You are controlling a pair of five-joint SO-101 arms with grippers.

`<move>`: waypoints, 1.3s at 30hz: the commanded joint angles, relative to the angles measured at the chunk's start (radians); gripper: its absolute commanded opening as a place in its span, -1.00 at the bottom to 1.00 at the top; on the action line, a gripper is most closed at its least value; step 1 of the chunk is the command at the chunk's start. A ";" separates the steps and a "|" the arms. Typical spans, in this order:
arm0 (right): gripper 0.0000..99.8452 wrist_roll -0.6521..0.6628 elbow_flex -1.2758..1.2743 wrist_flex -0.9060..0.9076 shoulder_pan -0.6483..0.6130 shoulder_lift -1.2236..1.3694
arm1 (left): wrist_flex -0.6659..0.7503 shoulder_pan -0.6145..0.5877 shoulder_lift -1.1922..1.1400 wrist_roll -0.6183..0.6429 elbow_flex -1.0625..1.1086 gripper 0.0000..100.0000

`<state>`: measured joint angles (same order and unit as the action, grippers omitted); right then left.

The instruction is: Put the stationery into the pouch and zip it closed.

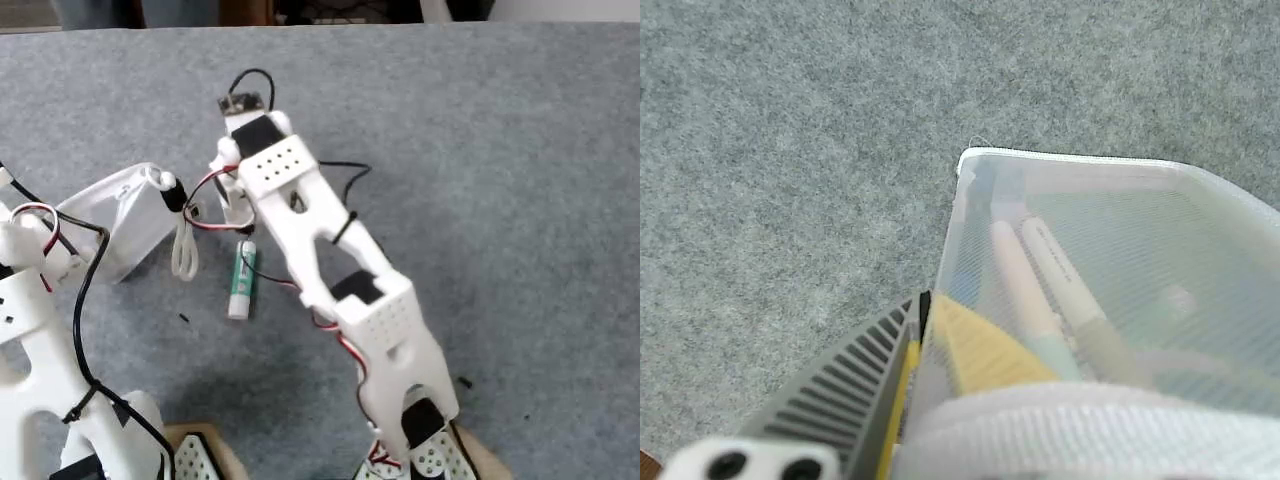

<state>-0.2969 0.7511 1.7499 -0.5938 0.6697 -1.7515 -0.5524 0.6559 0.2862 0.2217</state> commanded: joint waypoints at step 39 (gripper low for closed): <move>-0.56 -0.264 -0.564 -0.520 -0.140 -0.254 | 0.009 -0.013 0.003 0.003 -0.035 -0.94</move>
<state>-0.5163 0.1757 1.2543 -0.7273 0.4196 -1.7515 -0.5524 0.6559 0.2892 0.2217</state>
